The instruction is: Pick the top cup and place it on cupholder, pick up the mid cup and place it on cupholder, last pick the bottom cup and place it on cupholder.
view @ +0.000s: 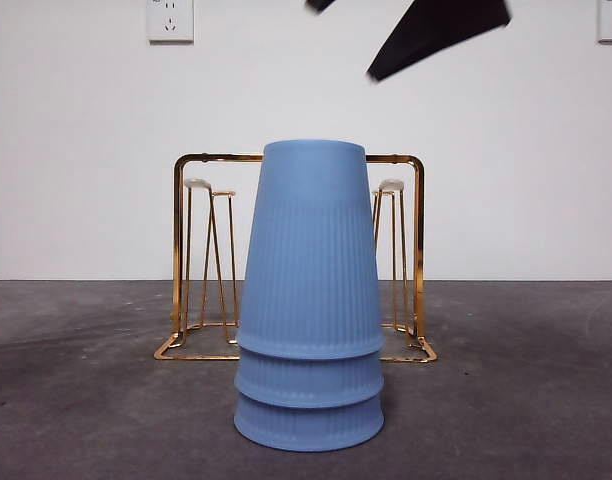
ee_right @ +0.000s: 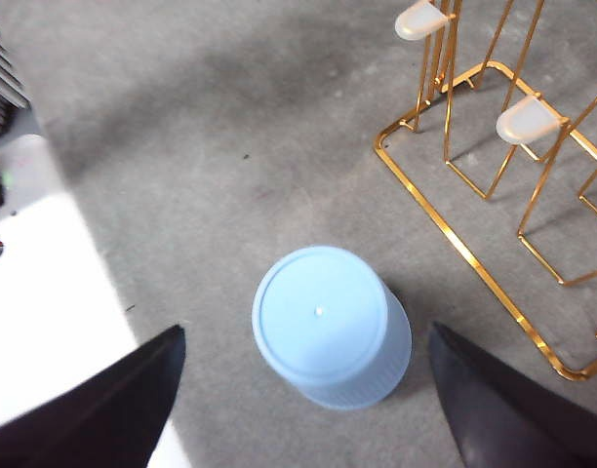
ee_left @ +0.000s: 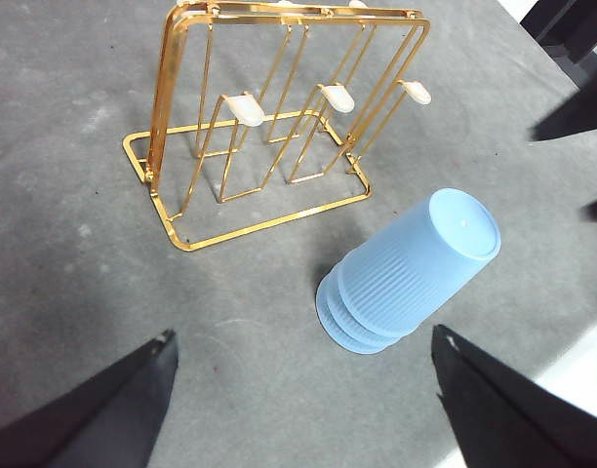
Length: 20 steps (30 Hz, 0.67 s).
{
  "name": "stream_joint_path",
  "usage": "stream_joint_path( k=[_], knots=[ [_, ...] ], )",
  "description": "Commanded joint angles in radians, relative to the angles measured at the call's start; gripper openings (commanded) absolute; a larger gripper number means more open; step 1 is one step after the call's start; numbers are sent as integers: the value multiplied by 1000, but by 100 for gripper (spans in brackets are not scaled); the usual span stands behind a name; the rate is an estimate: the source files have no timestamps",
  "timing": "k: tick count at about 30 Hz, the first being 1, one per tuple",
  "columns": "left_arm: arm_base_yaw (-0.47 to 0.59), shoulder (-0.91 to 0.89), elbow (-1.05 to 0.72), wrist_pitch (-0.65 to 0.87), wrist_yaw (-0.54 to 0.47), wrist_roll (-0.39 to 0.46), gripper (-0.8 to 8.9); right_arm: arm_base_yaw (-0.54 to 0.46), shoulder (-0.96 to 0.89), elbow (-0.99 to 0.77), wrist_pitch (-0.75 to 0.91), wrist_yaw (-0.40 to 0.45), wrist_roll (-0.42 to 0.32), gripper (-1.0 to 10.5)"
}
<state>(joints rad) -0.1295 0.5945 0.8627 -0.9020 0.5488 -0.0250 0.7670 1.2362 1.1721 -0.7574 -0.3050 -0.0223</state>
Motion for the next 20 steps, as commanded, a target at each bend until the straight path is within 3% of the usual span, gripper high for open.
stream_joint_path(
  k=[1, 20],
  knots=[
    [-3, 3, 16, 3, 5, 5, 409, 20, 47, 21, 27, 23, 6, 435],
    [-3, 3, 16, 4, 5, 6, 409, 44, 250, 21, 69, 33, -15, 434]
  ],
)
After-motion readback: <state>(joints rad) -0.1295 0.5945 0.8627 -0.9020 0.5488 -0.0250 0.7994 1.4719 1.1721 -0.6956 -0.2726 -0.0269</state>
